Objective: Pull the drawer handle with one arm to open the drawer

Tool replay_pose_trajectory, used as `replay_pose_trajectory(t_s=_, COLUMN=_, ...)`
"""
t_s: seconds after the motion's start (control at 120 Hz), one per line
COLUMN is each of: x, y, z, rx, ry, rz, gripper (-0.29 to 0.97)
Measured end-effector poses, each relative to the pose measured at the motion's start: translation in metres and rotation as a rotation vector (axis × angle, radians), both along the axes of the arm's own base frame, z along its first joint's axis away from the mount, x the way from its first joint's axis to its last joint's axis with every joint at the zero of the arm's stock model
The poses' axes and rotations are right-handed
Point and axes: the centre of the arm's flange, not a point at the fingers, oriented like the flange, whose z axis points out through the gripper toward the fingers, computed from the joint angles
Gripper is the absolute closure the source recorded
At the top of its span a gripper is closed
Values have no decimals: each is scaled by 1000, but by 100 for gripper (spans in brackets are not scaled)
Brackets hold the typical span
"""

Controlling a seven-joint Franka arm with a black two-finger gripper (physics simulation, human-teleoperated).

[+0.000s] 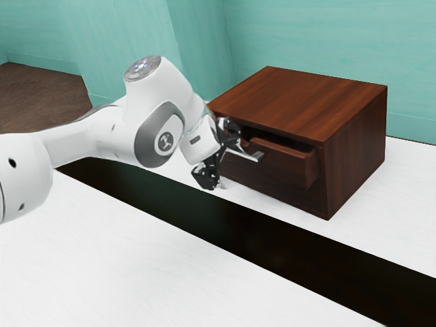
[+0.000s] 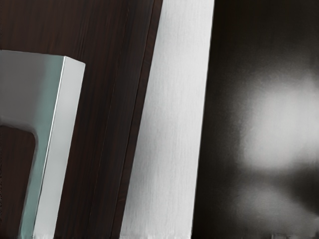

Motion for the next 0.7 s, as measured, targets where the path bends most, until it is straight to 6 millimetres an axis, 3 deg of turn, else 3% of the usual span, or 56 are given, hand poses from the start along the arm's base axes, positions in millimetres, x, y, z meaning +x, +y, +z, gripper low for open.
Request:
replay_pose_trajectory(t_s=0.217, x=-22, y=4, z=-4, rx=6, ry=-2, rz=6, gripper=0)
replay_pose_trajectory(t_s=0.367, x=-40, y=5, z=0, rx=6, ry=-11, rz=10, gripper=8)
replay_pose_trajectory(t_s=0.542, x=-62, y=6, z=-3, rx=8, ry=-12, rz=14, gripper=0)
replay_pose_trajectory(t_s=0.7, x=-80, y=6, z=-4, rx=8, ry=-18, rz=20, gripper=-1)
